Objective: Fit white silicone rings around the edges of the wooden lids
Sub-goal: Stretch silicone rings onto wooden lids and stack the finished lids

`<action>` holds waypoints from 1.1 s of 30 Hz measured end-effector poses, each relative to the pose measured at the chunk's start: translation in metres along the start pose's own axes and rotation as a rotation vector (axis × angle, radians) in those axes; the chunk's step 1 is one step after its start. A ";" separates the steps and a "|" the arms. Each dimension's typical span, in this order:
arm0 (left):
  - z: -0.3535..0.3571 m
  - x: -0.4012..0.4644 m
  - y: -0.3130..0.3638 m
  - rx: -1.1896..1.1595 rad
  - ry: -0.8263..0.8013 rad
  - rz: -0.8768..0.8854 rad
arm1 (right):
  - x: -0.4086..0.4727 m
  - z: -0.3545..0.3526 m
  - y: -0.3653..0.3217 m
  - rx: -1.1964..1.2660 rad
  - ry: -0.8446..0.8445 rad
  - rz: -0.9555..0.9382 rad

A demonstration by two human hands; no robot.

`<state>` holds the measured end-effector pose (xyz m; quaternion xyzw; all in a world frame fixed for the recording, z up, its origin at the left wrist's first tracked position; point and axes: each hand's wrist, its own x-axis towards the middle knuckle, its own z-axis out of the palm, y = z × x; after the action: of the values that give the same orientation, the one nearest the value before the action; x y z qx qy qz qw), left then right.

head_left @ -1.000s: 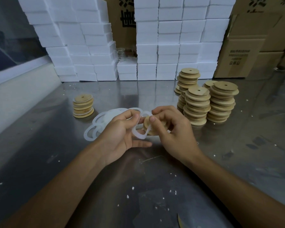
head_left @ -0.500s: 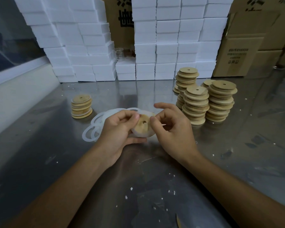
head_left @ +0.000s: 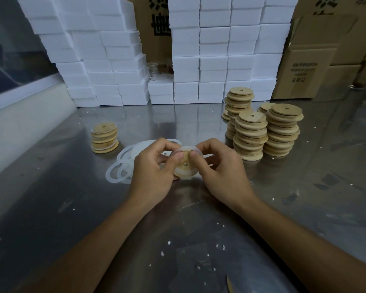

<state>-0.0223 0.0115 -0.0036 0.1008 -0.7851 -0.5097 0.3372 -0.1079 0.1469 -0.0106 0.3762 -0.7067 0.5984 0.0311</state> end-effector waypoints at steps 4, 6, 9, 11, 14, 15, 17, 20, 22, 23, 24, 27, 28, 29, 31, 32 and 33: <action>0.000 0.001 -0.001 0.000 -0.002 0.032 | 0.001 -0.001 0.003 0.006 0.003 0.000; 0.000 0.001 -0.001 -0.003 -0.002 0.044 | 0.001 -0.001 0.004 0.015 0.003 0.001; 0.000 0.001 -0.001 -0.008 0.007 0.062 | 0.001 0.000 0.004 0.034 0.013 -0.001; 0.000 0.002 -0.002 -0.021 0.001 0.058 | 0.002 0.000 0.004 0.040 0.021 0.004; 0.000 0.002 -0.003 -0.032 0.002 0.040 | 0.002 -0.002 0.004 0.044 0.024 0.016; 0.000 0.002 -0.003 -0.031 0.007 0.030 | 0.002 -0.002 0.004 0.042 0.021 0.014; 0.000 0.002 -0.005 -0.039 0.021 0.000 | 0.002 -0.003 0.003 0.048 0.018 0.011; 0.000 0.002 -0.007 -0.050 0.034 -0.031 | 0.002 -0.003 0.003 0.053 0.022 0.017; 0.000 0.003 -0.006 -0.062 0.043 -0.044 | 0.002 -0.003 0.002 0.049 0.024 0.023; 0.000 0.003 -0.006 -0.069 0.047 -0.049 | 0.002 -0.002 0.002 0.048 0.024 0.028; 0.000 0.003 -0.006 -0.075 0.050 -0.053 | 0.002 -0.002 0.002 0.048 0.024 0.035; -0.001 0.003 -0.004 -0.076 0.047 -0.060 | 0.002 -0.002 0.001 0.057 0.026 0.057; -0.001 0.002 -0.004 -0.072 0.046 -0.062 | 0.002 -0.002 0.001 0.060 0.029 0.064; -0.001 0.002 -0.004 -0.069 0.045 -0.062 | 0.002 -0.002 0.000 0.063 0.029 0.070; -0.001 0.002 -0.004 -0.052 0.042 -0.062 | 0.002 -0.002 0.000 0.059 0.024 0.079; -0.002 0.002 -0.004 -0.042 0.040 -0.062 | 0.002 -0.002 0.000 0.055 0.021 0.085; -0.002 0.002 -0.004 -0.033 0.039 -0.058 | 0.002 -0.003 0.000 0.055 0.019 0.094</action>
<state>-0.0235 0.0072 -0.0052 0.1278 -0.7667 -0.5298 0.3392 -0.1106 0.1481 -0.0086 0.3374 -0.7067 0.6219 -0.0005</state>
